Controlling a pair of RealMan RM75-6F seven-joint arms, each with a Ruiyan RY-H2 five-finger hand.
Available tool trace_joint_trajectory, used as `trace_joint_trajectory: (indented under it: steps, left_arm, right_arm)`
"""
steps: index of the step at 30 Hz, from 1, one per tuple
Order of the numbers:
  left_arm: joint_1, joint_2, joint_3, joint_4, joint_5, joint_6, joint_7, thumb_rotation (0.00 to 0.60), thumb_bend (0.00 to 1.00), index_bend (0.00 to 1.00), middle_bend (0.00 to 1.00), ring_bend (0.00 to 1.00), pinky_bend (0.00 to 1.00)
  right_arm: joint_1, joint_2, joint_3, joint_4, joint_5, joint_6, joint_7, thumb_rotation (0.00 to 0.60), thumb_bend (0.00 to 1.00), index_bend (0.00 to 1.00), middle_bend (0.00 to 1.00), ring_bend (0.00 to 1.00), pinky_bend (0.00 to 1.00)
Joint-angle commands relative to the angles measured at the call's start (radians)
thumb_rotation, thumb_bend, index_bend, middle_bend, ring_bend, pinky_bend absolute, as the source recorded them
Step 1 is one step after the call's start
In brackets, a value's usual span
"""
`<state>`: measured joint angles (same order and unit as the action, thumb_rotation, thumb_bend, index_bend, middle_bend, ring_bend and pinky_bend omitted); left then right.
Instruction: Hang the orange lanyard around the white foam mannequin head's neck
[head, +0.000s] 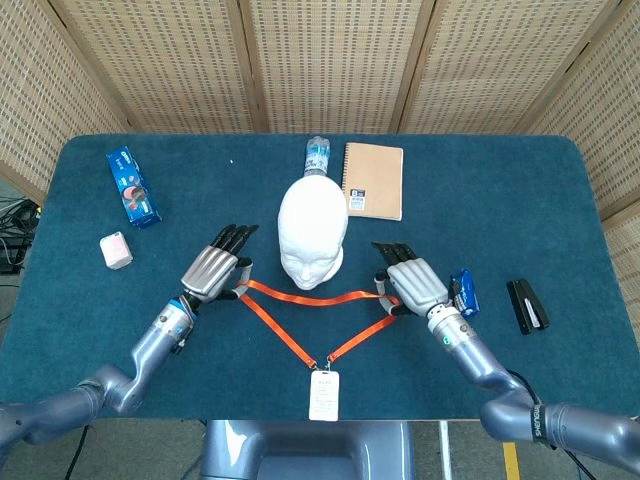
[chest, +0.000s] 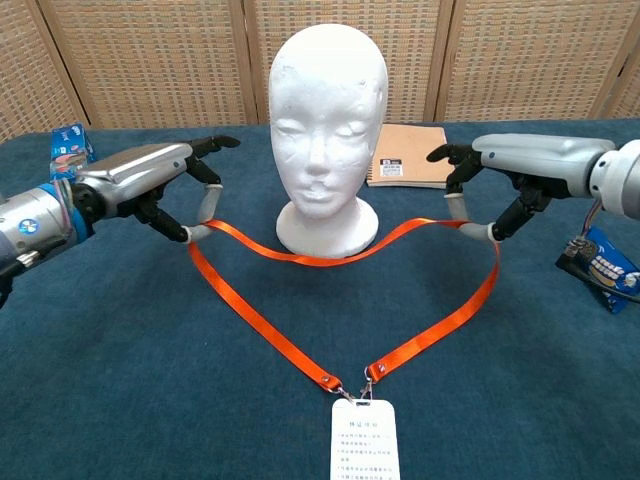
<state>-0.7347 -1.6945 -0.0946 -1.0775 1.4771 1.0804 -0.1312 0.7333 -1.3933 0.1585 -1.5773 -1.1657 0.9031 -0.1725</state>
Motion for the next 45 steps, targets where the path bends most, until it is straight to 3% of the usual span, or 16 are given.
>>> trace_joint_trajectory:
  steps: [1,4,7,14,21,27,35,42,45]
  left_arm:
    - [0.042,0.086,0.040,-0.097,0.087,0.104,-0.031,0.600,0.38,0.71,0.00,0.00,0.00]
    - [0.051,0.142,0.045,-0.173,0.127,0.154,-0.030,0.600,0.38,0.71,0.00,0.00,0.00]
    - [0.046,0.197,0.013,-0.269,0.130,0.183,-0.013,0.600,0.38,0.71,0.00,0.00,0.00]
    - [0.025,0.261,-0.090,-0.414,0.014,0.141,0.017,0.600,0.39,0.72,0.00,0.00,0.00]
    - [-0.006,0.289,-0.192,-0.476,-0.121,0.093,0.072,0.600,0.44,0.72,0.00,0.00,0.00]
    - [-0.050,0.298,-0.276,-0.510,-0.297,0.008,0.116,0.600,0.44,0.72,0.00,0.00,0.00]
    - [-0.109,0.272,-0.352,-0.486,-0.505,-0.018,0.246,0.600,0.44,0.72,0.00,0.00,0.00]
    - [-0.182,0.237,-0.408,-0.392,-0.715,-0.078,0.315,0.600,0.44,0.72,0.00,0.00,0.00]
    - [-0.206,0.221,-0.411,-0.343,-0.751,-0.097,0.328,0.600,0.44,0.71,0.00,0.00,0.00]
  right_arm:
    - [-0.028,0.047,0.002,-0.079,-0.083,0.067,0.037,0.600,0.67,0.71,0.06,0.00,0.00]
    - [-0.042,0.085,0.014,-0.148,-0.137,0.112,0.068,0.600,0.67,0.71,0.06,0.00,0.00]
    - [-0.047,0.138,0.054,-0.239,-0.162,0.159,0.076,0.600,0.67,0.71,0.06,0.00,0.00]
    - [-0.022,0.211,0.162,-0.357,-0.062,0.169,0.078,0.600,0.67,0.71,0.06,0.00,0.00]
    - [0.018,0.259,0.269,-0.408,0.106,0.152,0.102,0.600,0.67,0.71,0.06,0.00,0.00]
    - [0.062,0.275,0.336,-0.380,0.272,0.113,0.141,0.600,0.67,0.71,0.07,0.00,0.00]
    - [0.098,0.289,0.412,-0.324,0.428,0.043,0.258,0.600,0.67,0.71,0.08,0.00,0.00]
    - [0.152,0.285,0.495,-0.189,0.646,-0.046,0.382,0.600,0.67,0.71,0.09,0.00,0.00]
    - [0.175,0.289,0.496,-0.127,0.722,-0.090,0.389,0.600,0.67,0.71,0.09,0.00,0.00]
